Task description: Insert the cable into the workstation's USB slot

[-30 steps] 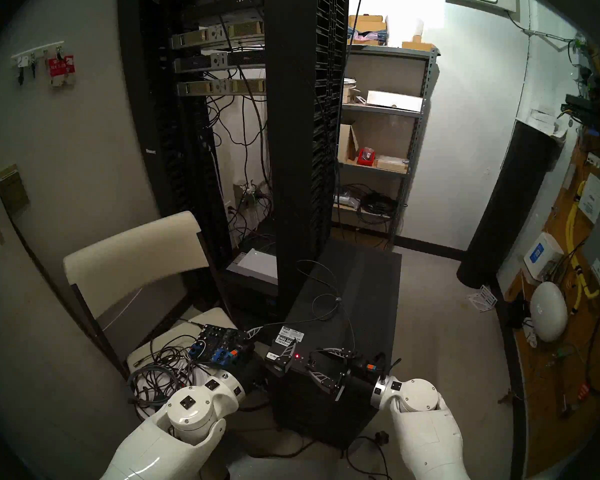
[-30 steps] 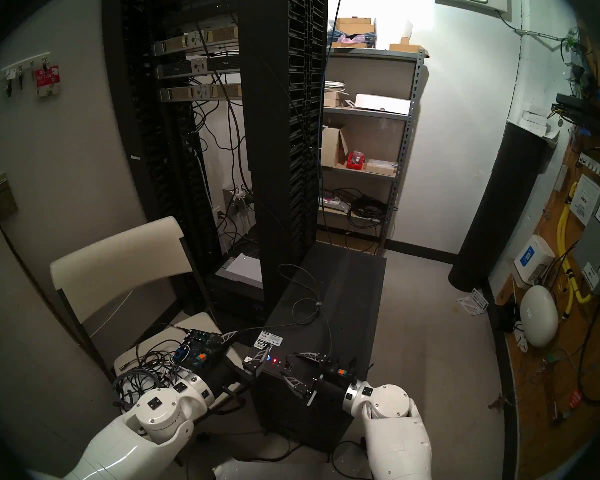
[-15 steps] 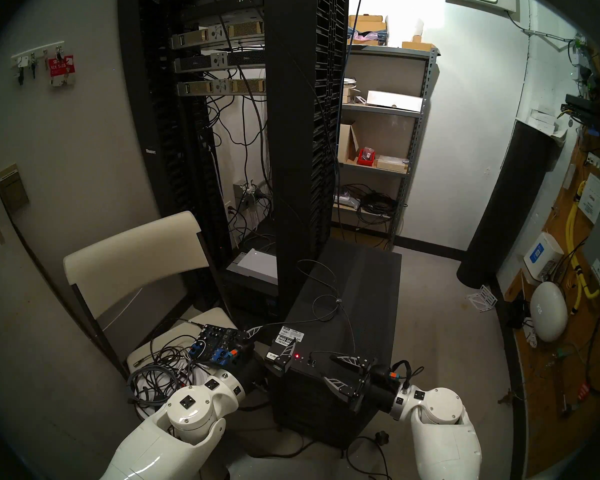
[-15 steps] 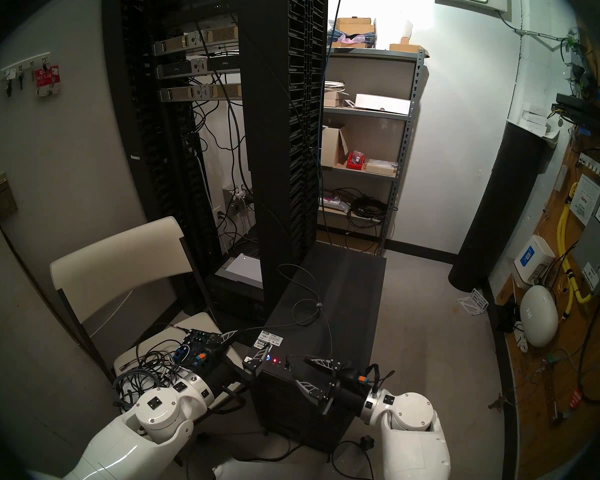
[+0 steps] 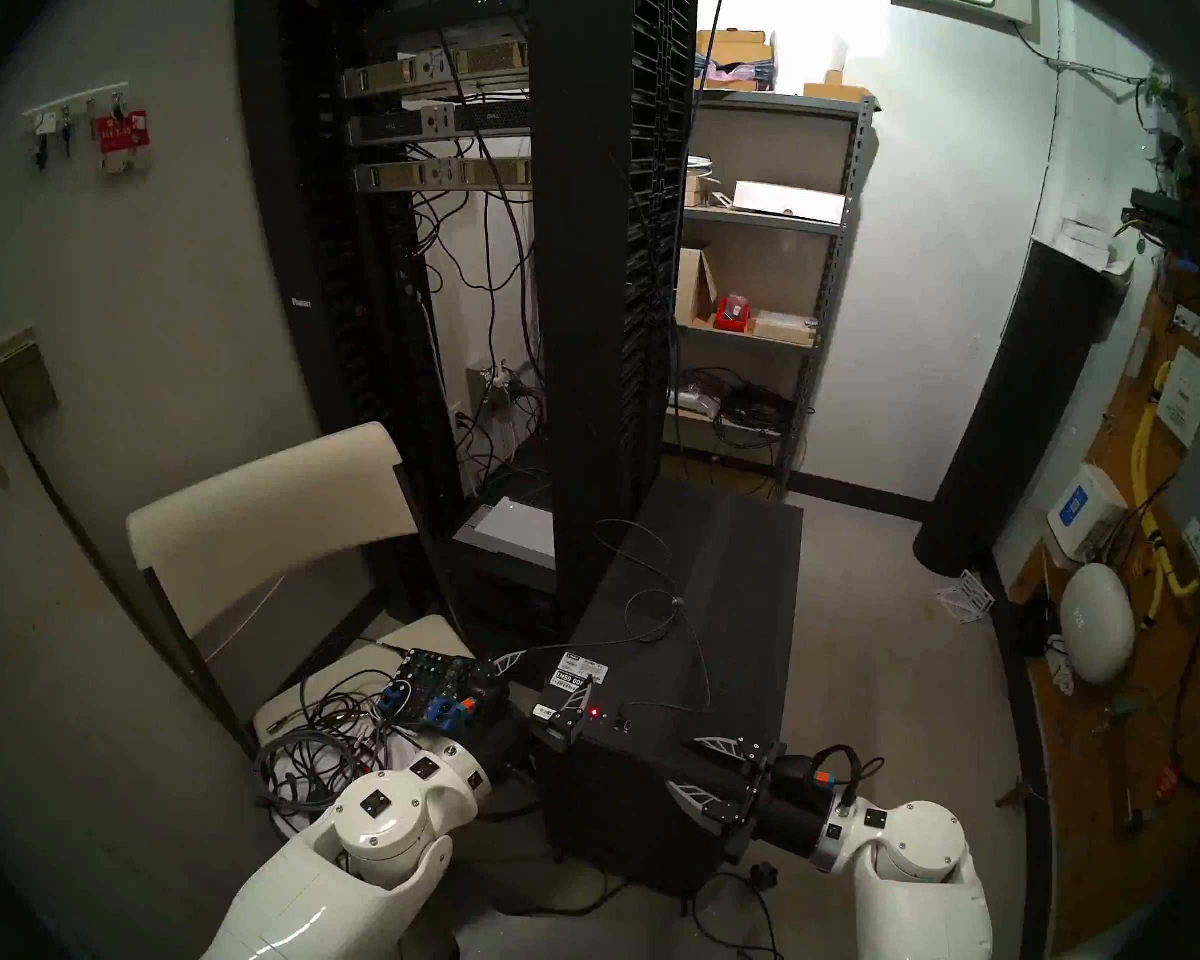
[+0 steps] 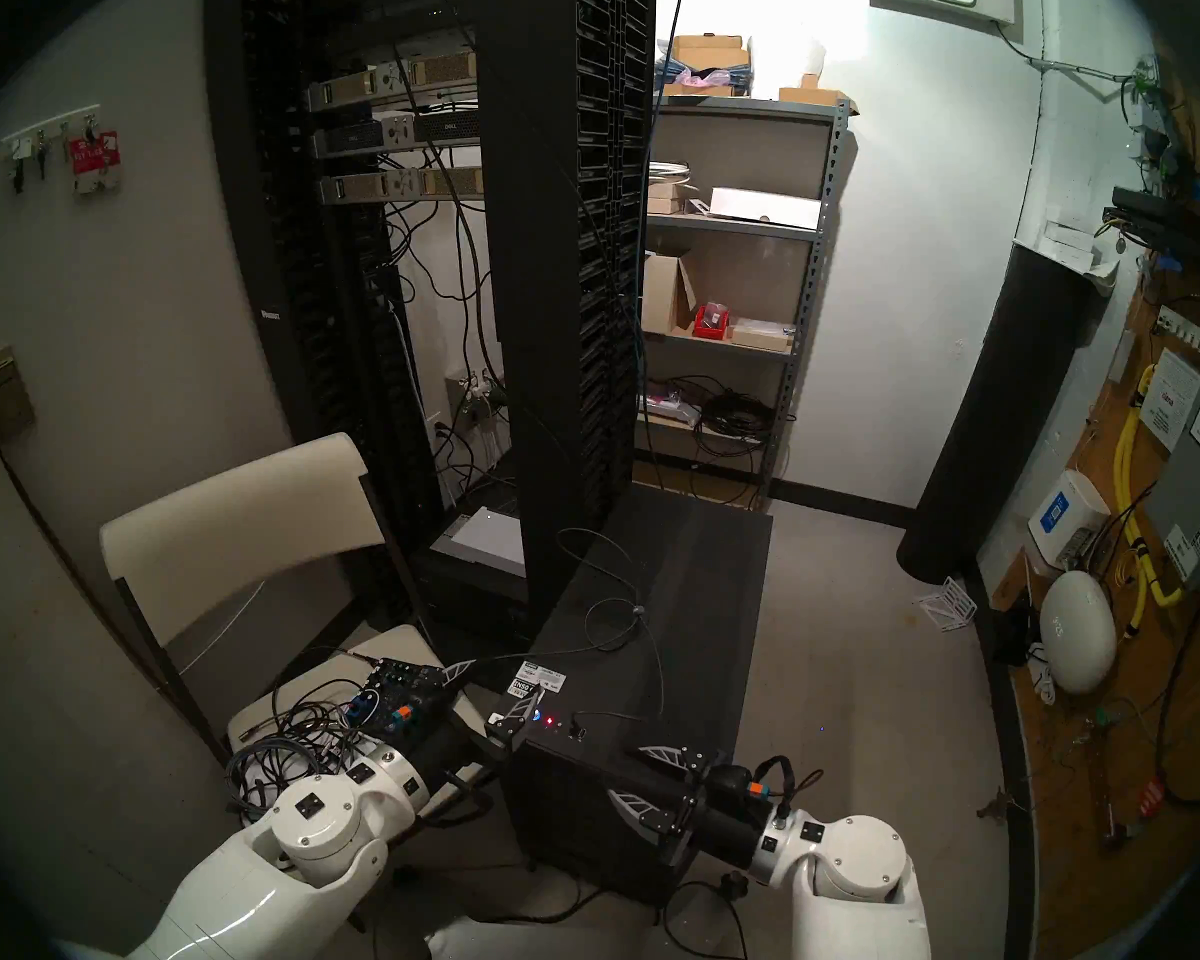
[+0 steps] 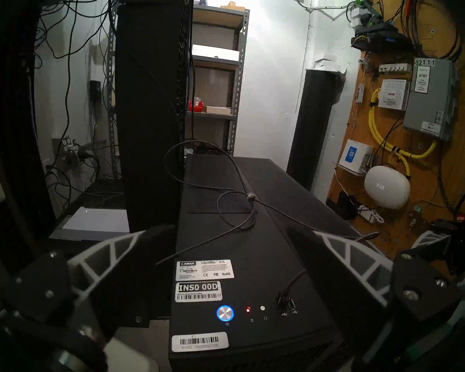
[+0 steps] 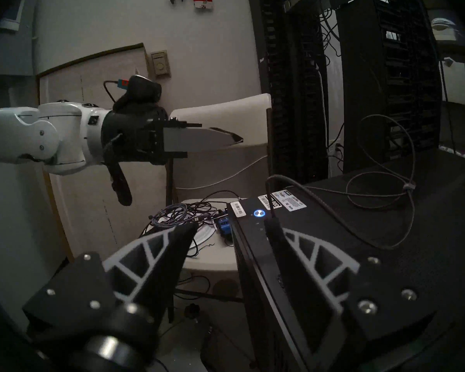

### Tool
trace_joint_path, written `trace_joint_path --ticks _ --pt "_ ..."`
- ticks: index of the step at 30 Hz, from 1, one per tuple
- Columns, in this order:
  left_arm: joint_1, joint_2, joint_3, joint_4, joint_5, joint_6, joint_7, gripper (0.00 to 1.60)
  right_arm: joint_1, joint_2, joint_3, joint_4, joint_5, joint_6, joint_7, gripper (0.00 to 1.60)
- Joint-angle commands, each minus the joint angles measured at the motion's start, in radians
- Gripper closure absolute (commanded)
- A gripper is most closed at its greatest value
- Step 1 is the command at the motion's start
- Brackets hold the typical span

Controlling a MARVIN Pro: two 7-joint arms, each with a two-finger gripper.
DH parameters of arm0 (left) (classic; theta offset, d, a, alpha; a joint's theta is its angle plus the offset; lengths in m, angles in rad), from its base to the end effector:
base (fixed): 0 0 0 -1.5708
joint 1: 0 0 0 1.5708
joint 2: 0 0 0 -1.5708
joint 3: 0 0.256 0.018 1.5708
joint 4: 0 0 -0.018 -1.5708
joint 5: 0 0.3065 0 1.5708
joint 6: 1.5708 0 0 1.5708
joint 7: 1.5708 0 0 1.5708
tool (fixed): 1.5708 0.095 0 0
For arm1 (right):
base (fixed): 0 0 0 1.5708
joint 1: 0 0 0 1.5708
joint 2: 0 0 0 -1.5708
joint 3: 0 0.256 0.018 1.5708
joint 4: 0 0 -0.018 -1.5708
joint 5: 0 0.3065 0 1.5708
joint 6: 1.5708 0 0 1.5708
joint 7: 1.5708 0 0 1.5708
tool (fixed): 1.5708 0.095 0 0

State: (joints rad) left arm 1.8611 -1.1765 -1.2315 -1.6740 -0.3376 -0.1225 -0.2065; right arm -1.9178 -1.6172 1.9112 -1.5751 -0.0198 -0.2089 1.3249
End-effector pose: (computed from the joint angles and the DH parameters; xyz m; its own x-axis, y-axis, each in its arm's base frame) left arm 0.2964 -0.0573 -0.3573 0.1928 0.0002 0.9812 -0.5226 -0.8463 0.1028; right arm 0.2447 -0.0164 -0.3763 0.1519 0.0435 0.9874 0.8279 -0.5513 -0.1031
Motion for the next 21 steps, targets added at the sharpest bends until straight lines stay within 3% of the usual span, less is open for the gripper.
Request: trace_joint_path --ticks 1,7,12,21 --pt "-0.002 -0.002 0.001 -0.022 -0.002 -0.006 -0.003 0.00 -0.047 -0.016 0.045 -0.119 0.089 0.005 0.035 0.45" --pt "-0.009 -0.007 0.005 -0.024 0.001 -0.004 -0.006 0.00 -0.037 -0.035 0.088 -0.202 0.109 0.025 0.008 0.41" --pt "-0.022 -0.013 0.006 -0.027 0.003 -0.006 -0.006 0.00 0.030 -0.043 0.108 -0.168 0.114 0.009 -0.077 0.42" --pt "-0.028 -0.018 0.003 -0.024 0.002 -0.005 -0.005 0.00 0.105 -0.026 0.103 -0.099 0.127 -0.011 -0.200 0.24"
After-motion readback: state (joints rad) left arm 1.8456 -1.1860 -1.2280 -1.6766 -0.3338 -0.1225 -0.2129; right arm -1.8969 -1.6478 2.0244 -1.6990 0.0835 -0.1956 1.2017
